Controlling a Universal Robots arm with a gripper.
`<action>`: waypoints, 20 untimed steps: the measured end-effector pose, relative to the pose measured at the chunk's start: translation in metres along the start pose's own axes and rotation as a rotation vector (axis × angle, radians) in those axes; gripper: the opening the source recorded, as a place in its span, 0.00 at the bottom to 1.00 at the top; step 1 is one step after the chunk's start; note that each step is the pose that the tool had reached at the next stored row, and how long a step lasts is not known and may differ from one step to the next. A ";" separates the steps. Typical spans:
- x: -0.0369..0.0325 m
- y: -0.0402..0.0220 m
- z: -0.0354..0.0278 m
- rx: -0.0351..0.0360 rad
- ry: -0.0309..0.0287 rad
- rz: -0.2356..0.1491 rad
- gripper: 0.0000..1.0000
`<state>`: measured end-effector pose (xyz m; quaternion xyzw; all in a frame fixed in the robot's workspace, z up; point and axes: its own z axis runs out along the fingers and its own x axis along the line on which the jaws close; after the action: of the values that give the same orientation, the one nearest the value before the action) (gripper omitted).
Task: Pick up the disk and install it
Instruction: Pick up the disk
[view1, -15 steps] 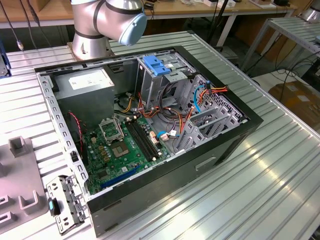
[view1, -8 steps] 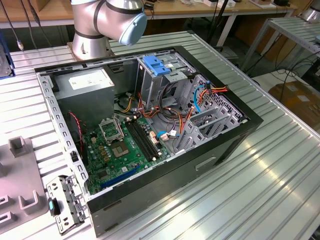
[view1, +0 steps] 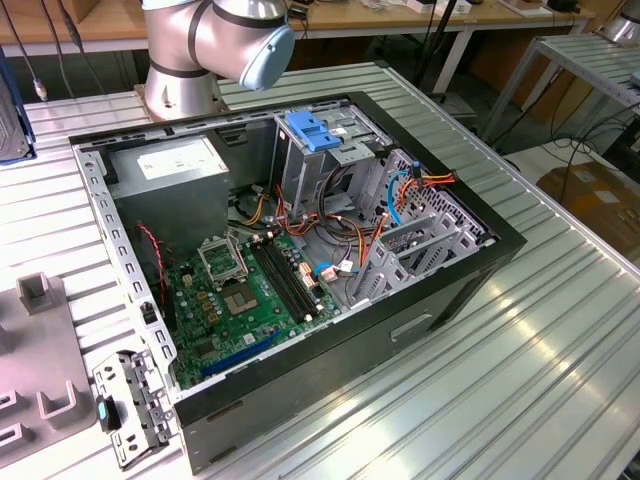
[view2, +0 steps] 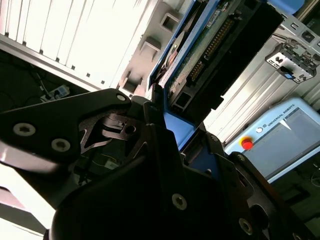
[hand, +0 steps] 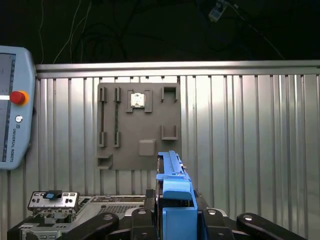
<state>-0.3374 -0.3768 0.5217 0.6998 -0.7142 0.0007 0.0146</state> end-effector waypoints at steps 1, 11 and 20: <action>0.0011 -0.0002 0.0000 0.0000 0.0000 0.000 0.37; 0.0110 -0.0041 0.0002 0.0000 0.0000 0.000 0.37; 0.0124 -0.0162 0.0000 0.0000 0.0000 0.000 0.37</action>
<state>-0.3215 -0.3896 0.5217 0.6998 -0.7142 0.0007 0.0146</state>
